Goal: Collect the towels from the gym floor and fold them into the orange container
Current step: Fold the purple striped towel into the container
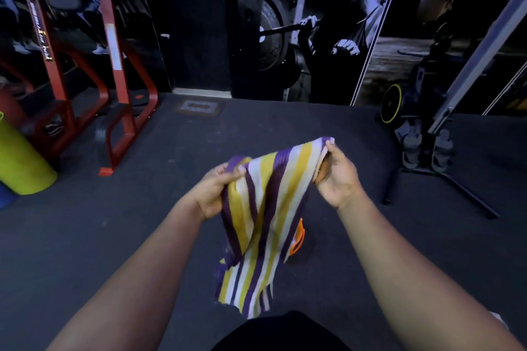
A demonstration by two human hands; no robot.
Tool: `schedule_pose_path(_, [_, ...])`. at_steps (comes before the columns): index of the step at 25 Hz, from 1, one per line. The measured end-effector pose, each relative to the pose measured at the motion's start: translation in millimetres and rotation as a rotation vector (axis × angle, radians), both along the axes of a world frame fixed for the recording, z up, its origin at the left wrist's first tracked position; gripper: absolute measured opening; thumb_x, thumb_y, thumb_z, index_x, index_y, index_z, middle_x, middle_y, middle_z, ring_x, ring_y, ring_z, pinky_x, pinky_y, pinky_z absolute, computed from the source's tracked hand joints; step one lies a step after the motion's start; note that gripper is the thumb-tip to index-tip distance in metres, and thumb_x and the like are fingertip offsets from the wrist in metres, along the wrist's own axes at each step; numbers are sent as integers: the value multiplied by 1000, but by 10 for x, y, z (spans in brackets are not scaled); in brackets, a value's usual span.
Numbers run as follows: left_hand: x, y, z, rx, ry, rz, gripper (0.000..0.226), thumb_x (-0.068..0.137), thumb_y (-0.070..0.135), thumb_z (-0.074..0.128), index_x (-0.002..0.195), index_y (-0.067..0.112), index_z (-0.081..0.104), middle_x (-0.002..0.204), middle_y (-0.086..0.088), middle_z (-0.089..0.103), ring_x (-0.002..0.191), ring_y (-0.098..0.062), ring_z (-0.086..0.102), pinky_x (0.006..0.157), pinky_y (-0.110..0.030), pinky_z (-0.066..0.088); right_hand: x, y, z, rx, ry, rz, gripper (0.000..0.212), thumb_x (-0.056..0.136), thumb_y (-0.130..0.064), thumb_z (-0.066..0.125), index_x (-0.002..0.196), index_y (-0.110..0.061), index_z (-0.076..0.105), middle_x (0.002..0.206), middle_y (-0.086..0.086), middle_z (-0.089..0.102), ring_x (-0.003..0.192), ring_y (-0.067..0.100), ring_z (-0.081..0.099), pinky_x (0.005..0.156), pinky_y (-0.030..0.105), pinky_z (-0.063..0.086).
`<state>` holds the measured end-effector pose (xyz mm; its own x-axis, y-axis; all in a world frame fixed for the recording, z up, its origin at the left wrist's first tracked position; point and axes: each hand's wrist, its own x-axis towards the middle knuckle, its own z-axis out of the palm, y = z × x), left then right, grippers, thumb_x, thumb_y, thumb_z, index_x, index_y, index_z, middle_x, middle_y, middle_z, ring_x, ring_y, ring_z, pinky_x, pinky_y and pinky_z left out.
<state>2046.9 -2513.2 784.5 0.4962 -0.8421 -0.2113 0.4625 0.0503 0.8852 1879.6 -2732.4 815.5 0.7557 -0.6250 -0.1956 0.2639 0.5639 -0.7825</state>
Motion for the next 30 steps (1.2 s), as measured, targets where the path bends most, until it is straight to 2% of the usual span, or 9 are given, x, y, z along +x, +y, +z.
schedule_pose_path(2, [103,-20,178,-36,-112,83,52,79,7,76,128,9,61,114,-13,73,102,-25,72,91,-43,59,-14,-25,-44,68,-81,-89,16,94,-30,66,102,-17,65,102,9,66,93,28,66,81,41,56])
schedule_pose_path(5, [28,67,-17,497,-719,-156,32,72,8,73,104,10,70,93,-1,75,84,-17,71,82,-39,60,53,-40,-12,36,-85,-181,22,102,-15,53,82,-20,59,74,-3,64,67,12,61,61,26,53])
schedule_pose_path(9, [-43,67,-52,292,-243,142,23,81,-2,59,95,9,73,88,-11,75,79,-27,68,70,-33,57,-32,-92,90,12,-139,-178,33,102,-48,48,106,-19,64,96,1,74,85,15,71,75,31,59])
schedule_pose_path(11, [-35,-42,107,100,-38,205,30,87,-6,52,106,7,70,97,-17,75,86,-32,71,74,-35,61,-103,-19,-250,-200,147,60,57,93,-71,39,125,-30,62,127,2,69,108,21,68,85,41,55])
schedule_pose_path(15, [27,-148,286,-38,139,137,39,88,9,60,126,7,63,112,-22,71,97,-36,70,83,-47,61,-152,404,-757,-454,416,413,13,99,-31,62,105,-23,70,111,4,76,105,21,69,100,42,46])
schedule_pose_path(20, [106,132,-108,471,-275,153,16,90,8,72,106,5,73,105,-21,76,77,-25,75,65,-37,62,7,220,-333,-431,325,45,19,105,-13,50,93,-17,65,73,-3,70,62,8,62,59,28,49])
schedule_pose_path(23, [271,164,-7,148,-63,247,18,92,18,72,108,9,71,105,-20,72,77,-24,72,67,-34,60,23,50,-227,-271,158,-70,14,104,-29,53,98,-21,64,84,-1,73,72,13,68,67,33,52])
schedule_pose_path(26, [215,126,15,265,-333,-27,27,92,25,75,115,9,72,108,-8,77,92,-24,74,76,-34,59,-12,-36,-271,-285,190,239,50,90,-51,64,119,-10,64,112,13,74,101,26,72,92,46,58])
schedule_pose_path(30, [146,24,15,174,-222,209,13,97,22,68,98,11,73,86,-6,77,74,-18,71,65,-28,58,-80,-23,-400,-523,384,264,21,92,-16,72,109,-4,73,101,14,77,89,24,75,83,41,61])
